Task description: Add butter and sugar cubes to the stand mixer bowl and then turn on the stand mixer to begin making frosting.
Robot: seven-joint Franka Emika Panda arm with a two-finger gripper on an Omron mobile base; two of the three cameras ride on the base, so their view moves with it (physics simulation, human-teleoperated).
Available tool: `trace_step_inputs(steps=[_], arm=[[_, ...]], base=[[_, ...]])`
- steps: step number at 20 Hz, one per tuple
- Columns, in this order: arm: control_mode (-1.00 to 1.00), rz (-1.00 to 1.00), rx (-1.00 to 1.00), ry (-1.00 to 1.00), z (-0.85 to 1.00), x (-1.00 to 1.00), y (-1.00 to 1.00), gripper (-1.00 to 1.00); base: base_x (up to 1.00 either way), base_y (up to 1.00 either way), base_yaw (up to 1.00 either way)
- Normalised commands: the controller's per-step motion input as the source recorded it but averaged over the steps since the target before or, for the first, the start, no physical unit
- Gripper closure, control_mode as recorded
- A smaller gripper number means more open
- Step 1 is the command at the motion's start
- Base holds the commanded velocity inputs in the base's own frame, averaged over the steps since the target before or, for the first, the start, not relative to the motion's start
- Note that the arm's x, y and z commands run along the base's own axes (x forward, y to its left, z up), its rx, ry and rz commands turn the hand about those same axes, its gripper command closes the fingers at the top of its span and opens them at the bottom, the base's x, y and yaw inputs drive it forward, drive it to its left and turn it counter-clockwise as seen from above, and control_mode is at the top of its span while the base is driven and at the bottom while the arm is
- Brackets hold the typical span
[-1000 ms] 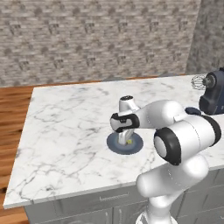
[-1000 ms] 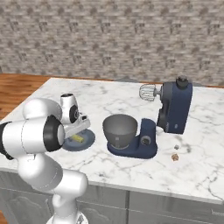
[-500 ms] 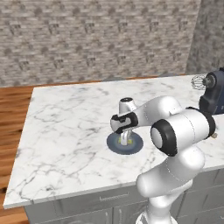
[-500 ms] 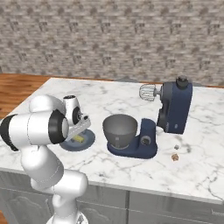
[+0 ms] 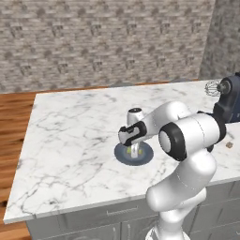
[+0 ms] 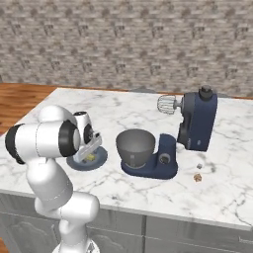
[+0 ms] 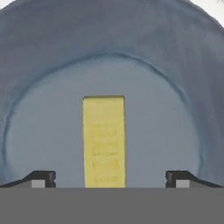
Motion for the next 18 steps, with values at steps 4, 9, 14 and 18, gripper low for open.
trace_step_inputs(steps=[4,9,14,18], arm=[[-1.00,0.04,0.00,0.00,-0.14,-0.01,0.00,1.00],[-1.00,0.00,0.00,0.00,-0.08,-0.11,0.00,1.00],[-1.00,0.00,0.00,-0.05,0.03,-0.14,0.00,1.00],[-1.00,0.00,-0.07,-0.20,0.58,-0.21,-0.04,1.00]], base=[[0.00,0.00,0.00],[0.00,0.00,0.00],[0.00,0.00,0.00],[0.00,0.00,0.00]])
